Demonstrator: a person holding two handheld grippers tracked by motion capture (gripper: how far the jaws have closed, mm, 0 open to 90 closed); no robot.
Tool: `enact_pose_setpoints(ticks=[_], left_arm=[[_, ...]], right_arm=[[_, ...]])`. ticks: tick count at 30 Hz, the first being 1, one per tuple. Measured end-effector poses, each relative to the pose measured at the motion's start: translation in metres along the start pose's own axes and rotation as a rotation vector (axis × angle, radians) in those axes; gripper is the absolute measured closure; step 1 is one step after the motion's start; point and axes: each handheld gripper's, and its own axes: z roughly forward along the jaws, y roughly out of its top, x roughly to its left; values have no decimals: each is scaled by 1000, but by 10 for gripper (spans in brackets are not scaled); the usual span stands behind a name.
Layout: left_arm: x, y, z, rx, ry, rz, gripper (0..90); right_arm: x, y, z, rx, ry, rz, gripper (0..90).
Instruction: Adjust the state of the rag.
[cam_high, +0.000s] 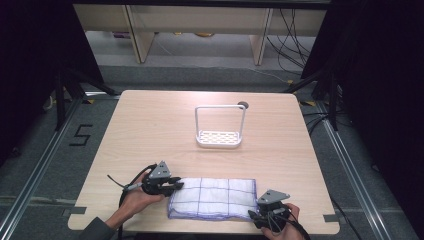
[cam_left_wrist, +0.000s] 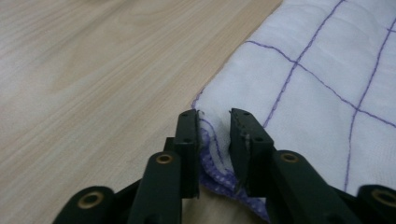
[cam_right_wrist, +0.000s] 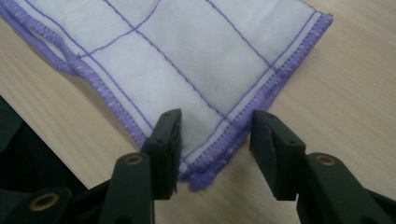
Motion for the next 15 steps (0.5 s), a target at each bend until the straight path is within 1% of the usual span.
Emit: enact_pose_setpoints(ticks=[1,2,3,4,5,6,7,8,9,10,11,12,13,14,15], left_arm=[[1,0,-2,19,5,32,765],[-1,0,-1,11,9,18,780],[-3,0,0,-3,4,-10,786],[1,0,-2,23,13,32,793],[-2,0,-1,1,7,7,799],[0,0,-3,23,17,49,804],[-2,0,-3,16,19,38,807],[-3,1,-4,28,18,59,810],[-5,0,-4,29,22,53,812],[-5,-1,-6,28,23,67,813],[-6,-2,-8,37,28,71,813],[-8,-3,-9,39,21,58,814],[-10,-4,-12,43,17,66,816],[-12,-6,-14,43,11,71,816],[-15,-7,-15,36,7,54,817]], right_arm=[[-1,-1,1,-8,6,-13,604],[1,-2,1,-16,26,11,634],[0,-1,0,0,37,1,659],[0,-1,-1,5,59,13,712],[-1,-2,0,-6,72,-3,764],[0,-3,1,-22,67,-18,790],[0,-2,0,-7,72,-31,803],[0,-2,-1,-6,72,-38,821],[-1,-1,-1,-3,77,-65,829],[-3,0,0,-14,64,-79,837],[-2,0,1,-10,68,-55,842],[-5,2,0,7,70,-68,845],[-8,4,0,9,65,-67,847],[-12,7,1,1,63,-72,849],[-16,11,2,-12,57,-62,850]])
